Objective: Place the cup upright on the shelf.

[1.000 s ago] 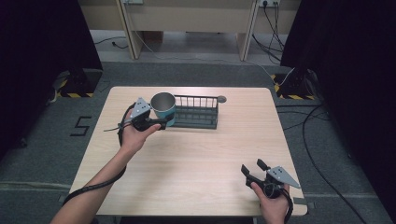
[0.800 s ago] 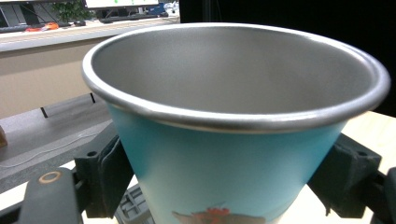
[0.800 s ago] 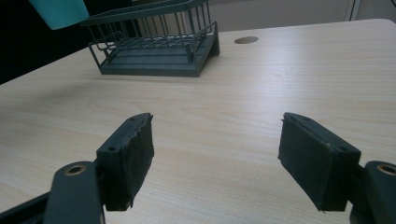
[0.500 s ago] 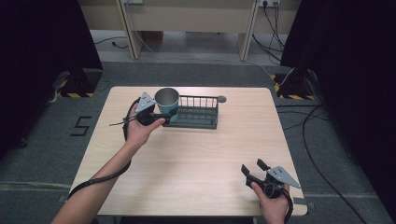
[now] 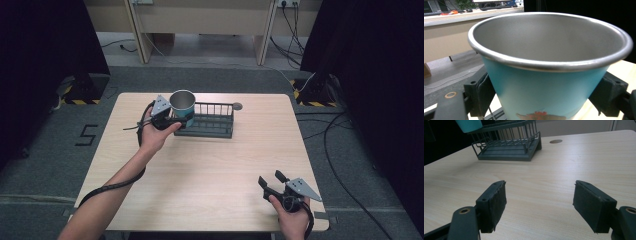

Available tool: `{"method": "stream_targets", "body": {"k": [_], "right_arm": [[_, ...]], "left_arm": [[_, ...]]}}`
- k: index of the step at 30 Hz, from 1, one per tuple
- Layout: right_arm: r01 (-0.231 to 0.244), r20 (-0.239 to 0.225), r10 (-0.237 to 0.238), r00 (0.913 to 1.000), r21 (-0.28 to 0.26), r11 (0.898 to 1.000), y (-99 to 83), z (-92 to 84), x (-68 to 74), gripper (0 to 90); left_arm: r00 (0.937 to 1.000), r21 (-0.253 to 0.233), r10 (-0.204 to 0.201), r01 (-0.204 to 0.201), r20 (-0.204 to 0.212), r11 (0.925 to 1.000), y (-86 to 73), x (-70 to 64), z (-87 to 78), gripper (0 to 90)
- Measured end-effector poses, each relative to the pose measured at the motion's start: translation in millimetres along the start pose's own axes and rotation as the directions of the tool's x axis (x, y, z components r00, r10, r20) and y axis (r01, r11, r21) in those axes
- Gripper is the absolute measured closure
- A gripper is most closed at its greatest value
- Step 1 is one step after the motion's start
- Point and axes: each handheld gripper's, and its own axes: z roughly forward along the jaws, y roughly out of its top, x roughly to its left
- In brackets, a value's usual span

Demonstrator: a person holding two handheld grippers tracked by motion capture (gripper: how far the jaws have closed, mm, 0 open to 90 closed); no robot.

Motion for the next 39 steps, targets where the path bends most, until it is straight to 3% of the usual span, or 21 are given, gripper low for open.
{"method": "stream_targets", "body": {"k": [16,39], "right_arm": [[-0.003,-0.003,0.003,1.0,-0.001,1.0,-0.1,-0.4,-0.5,27.1],[-0.006,-0.005,0.006,1.0,0.003,1.0,0.1,-0.6,-1.0,27.1]], "left_arm": [[0.9999,0.002,-0.012,0.012,-0.001,0.9999,4.6,-6.6,17.9,16.7],[0.9998,-0.014,-0.014,0.014,-0.012,0.9998,20.7,-6.1,35.1,16.7]]}}
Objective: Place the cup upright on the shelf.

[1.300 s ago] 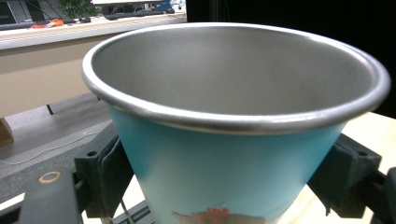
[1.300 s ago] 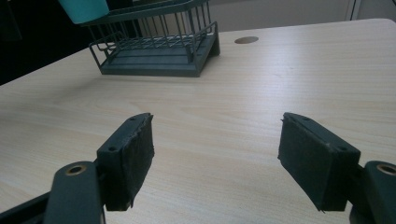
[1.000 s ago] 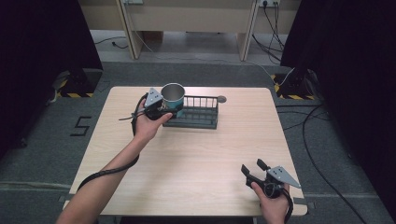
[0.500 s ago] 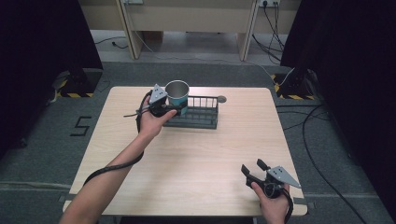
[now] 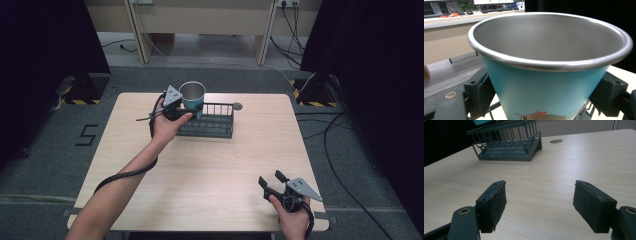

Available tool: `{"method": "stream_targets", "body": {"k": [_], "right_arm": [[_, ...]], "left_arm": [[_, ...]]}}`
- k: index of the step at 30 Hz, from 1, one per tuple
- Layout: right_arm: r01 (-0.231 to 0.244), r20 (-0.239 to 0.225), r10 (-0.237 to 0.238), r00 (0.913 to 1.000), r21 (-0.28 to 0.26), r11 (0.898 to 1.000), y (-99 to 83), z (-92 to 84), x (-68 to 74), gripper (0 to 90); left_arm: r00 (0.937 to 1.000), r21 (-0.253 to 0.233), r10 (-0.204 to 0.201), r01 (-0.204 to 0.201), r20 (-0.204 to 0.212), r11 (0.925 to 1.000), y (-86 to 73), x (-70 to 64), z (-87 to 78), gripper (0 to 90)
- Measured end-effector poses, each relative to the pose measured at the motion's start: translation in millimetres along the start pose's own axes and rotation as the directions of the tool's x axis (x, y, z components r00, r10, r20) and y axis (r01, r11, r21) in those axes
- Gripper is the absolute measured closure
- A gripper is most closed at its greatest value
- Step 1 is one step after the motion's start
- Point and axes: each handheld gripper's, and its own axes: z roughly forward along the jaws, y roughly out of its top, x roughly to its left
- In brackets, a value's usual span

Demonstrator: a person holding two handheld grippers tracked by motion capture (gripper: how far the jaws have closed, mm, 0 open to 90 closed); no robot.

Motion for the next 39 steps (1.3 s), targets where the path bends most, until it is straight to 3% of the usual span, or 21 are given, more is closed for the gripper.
{"method": "stream_targets", "body": {"k": [19,39], "right_arm": [[-0.001,-0.002,0.001,1.0,0.003,1.0,0.2,0.1,-0.3,27.1],[0.0,-0.006,0.0,1.0,0.003,1.0,0.1,0.4,0.1,27.2]], "left_arm": [[0.9994,0.032,-0.013,0.014,-0.033,0.9994,1.4,2.1,22.8,16.7],[0.9978,0.121,-0.054,0.059,-0.037,0.991,-23.5,-2.3,44.3,16.6]]}}
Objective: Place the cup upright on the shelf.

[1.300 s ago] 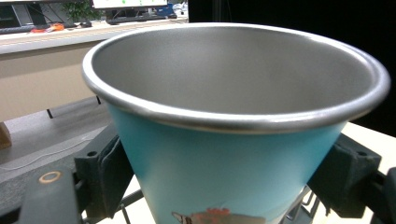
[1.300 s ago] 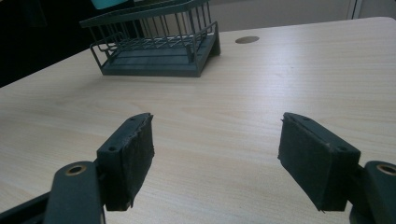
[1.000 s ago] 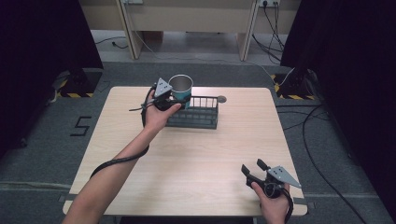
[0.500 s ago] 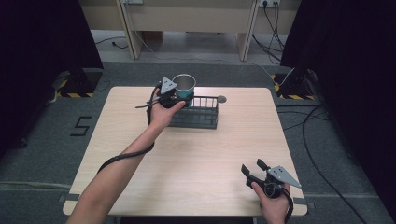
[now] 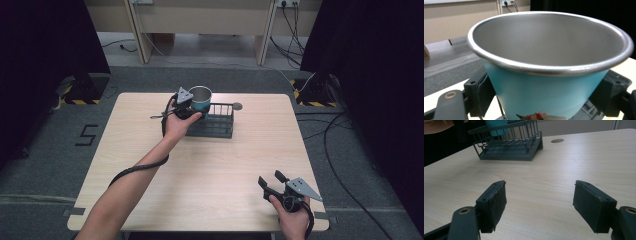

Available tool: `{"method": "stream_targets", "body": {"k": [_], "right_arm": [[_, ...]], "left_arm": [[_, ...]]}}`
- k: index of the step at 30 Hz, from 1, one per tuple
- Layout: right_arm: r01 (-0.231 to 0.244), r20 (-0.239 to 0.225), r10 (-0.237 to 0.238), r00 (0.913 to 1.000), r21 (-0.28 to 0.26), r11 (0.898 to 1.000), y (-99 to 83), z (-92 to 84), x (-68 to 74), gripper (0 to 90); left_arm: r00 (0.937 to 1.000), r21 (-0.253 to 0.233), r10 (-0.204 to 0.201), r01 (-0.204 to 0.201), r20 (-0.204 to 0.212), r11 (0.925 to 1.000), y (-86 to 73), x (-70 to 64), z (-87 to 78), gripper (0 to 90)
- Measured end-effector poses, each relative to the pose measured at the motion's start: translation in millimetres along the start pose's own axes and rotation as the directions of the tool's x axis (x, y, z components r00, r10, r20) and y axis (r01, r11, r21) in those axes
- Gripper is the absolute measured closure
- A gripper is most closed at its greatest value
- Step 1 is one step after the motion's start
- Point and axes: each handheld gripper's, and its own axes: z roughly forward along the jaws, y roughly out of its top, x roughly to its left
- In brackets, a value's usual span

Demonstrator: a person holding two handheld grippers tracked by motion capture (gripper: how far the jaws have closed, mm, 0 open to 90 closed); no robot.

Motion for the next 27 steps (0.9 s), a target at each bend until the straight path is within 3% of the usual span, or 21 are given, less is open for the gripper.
{"method": "stream_targets", "body": {"k": [14,21,27], "right_arm": [[0.004,-0.001,-0.004,1.0,-0.001,1.0,-0.1,0.0,0.1,27.2],[0.007,-0.002,-0.007,1.0,0.001,1.0,-0.1,0.2,0.1,27.2],[0.005,-0.005,-0.005,1.0,0.003,1.0,-0.1,0.3,0.4,27.3]], "left_arm": [[0.9996,0.045,-0.024,0.023,0.014,0.9987,-12.1,-5.3,8.8,16.5],[0.9999,0.049,-0.012,0.012,0.011,0.9987,-14.2,-5.7,9.7,16.4],[0.9996,0.068,0.025,-0.026,0.013,0.9973,-14.5,-7.3,10.7,15.9]]}}
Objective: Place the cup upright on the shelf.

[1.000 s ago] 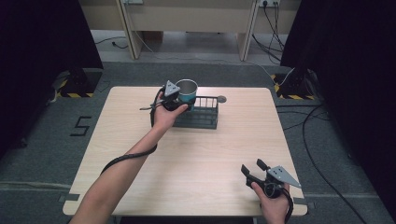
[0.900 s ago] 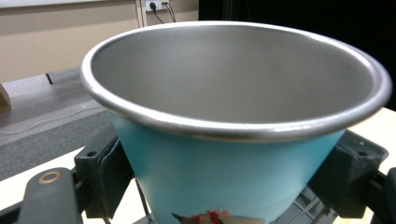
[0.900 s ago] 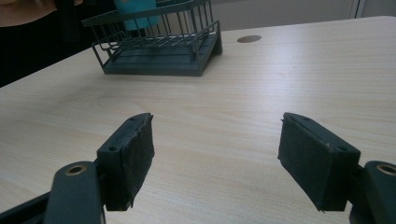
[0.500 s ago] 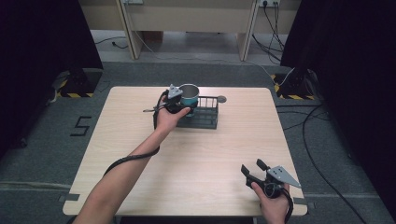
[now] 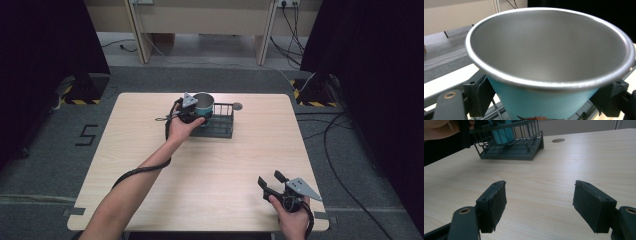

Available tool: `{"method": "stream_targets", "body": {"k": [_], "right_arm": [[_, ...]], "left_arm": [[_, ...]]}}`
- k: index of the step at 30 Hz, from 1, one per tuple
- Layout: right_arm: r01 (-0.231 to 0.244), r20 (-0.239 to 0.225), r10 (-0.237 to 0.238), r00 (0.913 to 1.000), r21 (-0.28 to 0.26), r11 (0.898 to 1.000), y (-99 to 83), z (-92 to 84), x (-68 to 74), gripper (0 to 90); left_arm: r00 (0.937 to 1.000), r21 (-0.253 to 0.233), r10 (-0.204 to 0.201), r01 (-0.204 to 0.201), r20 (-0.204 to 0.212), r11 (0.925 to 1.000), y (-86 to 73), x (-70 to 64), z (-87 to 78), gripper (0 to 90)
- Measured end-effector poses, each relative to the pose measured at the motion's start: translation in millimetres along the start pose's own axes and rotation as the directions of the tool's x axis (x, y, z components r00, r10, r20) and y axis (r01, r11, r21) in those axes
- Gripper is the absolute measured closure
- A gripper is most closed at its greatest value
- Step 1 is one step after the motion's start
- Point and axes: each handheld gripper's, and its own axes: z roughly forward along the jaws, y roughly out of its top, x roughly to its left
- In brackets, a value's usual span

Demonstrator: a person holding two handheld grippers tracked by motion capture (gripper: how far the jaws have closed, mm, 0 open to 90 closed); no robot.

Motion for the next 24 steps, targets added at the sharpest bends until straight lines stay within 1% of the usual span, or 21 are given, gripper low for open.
{"method": "stream_targets", "body": {"k": [2,6,15,19,24], "right_arm": [[-0.001,-0.001,0.001,1.0,0.0,1.0,0.0,0.0,-0.1,27.2],[-0.001,-0.003,0.001,1.0,0.002,1.0,0.0,0.0,0.0,27.2],[0.003,-0.005,-0.003,1.0,0.005,1.0,0.1,0.2,0.2,27.2],[-0.001,-0.006,0.001,1.0,0.007,1.0,0.2,0.2,0.2,27.2],[-0.001,-0.005,0.001,1.0,0.003,1.0,0.0,0.2,0.3,27.2]], "left_arm": [[1.0,-0.006,-0.007,0.007,0.0,1.0,-0.2,0.0,-0.5,14.8],[1.0,-0.005,-0.006,0.006,0.003,1.0,-0.2,0.0,-1.4,14.3],[0.9999,-0.021,-0.005,0.006,0.01,0.9998,-2.3,2.3,-10.3,14.3],[0.9999,-0.026,0.011,-0.011,0.012,0.9996,-3.6,2.6,-16.7,14.2],[0.9999,-0.032,0.012,-0.012,0.012,0.9994,-4.7,4.4,-23.5,14.2]]}}
